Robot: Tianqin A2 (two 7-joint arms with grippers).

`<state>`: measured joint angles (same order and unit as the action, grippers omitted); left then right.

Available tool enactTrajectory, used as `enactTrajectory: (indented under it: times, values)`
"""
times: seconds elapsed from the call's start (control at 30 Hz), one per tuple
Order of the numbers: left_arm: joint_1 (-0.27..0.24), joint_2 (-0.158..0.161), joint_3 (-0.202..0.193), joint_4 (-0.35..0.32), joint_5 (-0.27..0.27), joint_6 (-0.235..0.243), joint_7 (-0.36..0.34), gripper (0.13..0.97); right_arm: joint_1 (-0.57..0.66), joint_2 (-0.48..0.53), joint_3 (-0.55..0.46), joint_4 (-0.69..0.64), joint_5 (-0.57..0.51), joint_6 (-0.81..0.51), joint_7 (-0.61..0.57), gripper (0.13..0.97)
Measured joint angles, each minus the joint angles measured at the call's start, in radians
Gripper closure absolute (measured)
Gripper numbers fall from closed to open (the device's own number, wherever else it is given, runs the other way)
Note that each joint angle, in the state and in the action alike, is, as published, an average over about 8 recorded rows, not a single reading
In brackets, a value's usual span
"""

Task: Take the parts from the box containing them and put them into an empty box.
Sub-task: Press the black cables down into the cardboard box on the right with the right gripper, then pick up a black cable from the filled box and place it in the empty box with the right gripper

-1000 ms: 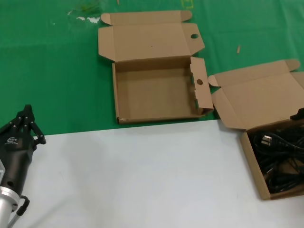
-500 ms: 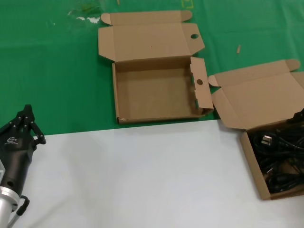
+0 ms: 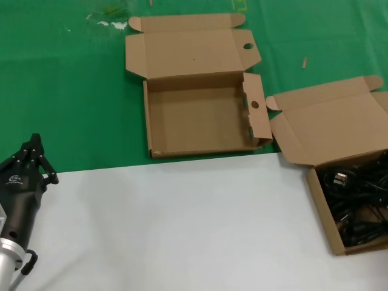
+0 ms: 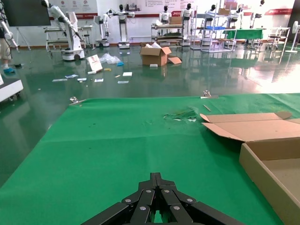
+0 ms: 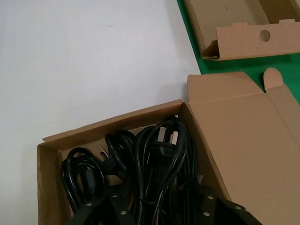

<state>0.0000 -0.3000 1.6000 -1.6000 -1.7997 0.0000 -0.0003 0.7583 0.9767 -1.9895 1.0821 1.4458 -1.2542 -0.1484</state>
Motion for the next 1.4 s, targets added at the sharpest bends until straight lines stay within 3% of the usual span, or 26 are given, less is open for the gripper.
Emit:
enactTrajectory:
  times: [0.13,0.43,0.63,0.97,1.17,1.4]
  values:
    - [0.0,0.0,0.0,0.0,0.0,0.0,0.0,0.957,0.012,-0.005,-0.004,-0.01,-0.006,-0.008,-0.005,0.669]
    - [0.0,0.0,0.0,0.0,0.0,0.0,0.0,0.957,0.021,0.003,-0.003,0.0,-0.009,-0.029,0.002,0.83]
    - [0.0,0.0,0.0,0.0,0.0,0.0,0.0,0.957,0.014,0.03,0.009,0.063,0.007,-0.057,0.042,0.848]
    - [0.0,0.0,0.0,0.0,0.0,0.0,0.0,0.957,0.046,0.07,0.044,0.289,0.075,-0.141,0.191,0.911]
    - [0.0,0.0,0.0,0.0,0.0,0.0,0.0,0.957,0.133,-0.005,0.037,0.353,0.078,-0.135,0.245,0.92]
    - [0.0,0.0,0.0,0.0,0.0,0.0,0.0,0.957,0.224,-0.17,-0.013,0.281,0.027,-0.05,0.203,0.92]
